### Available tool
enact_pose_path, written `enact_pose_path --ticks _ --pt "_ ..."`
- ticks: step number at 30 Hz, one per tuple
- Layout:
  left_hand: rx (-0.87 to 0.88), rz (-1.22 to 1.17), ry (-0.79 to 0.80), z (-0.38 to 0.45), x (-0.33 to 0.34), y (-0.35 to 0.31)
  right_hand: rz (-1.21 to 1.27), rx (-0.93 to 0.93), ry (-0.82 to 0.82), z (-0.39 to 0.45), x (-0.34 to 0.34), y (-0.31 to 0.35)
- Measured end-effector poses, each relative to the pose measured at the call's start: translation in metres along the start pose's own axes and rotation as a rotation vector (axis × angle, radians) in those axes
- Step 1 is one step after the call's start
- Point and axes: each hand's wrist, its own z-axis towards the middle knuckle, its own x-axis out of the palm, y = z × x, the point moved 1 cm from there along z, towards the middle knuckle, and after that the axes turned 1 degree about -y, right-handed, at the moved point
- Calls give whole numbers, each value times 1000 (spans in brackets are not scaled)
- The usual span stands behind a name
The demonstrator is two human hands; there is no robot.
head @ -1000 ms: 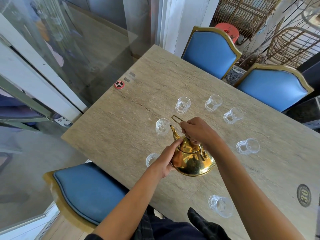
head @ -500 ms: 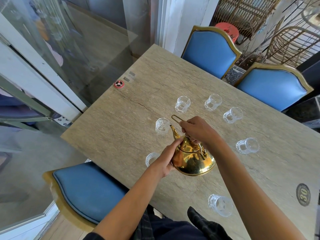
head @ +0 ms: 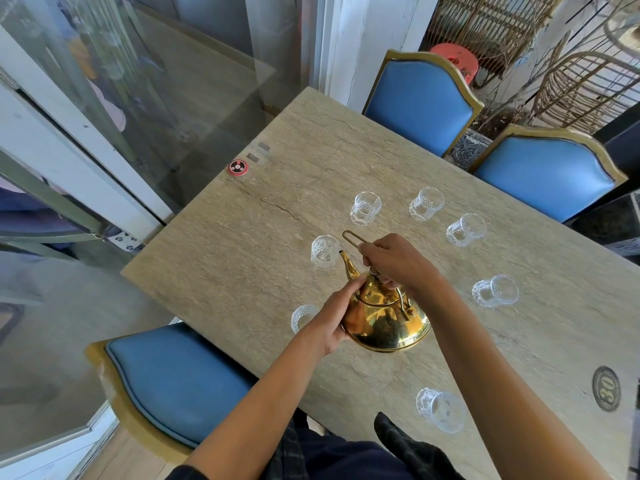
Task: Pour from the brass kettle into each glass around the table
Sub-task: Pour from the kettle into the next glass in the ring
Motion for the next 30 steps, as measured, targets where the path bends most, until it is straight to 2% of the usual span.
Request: enact_pose_path --ticks 30 --pt "-23 27 0 7 -9 1 34 24 -2 4 7 1"
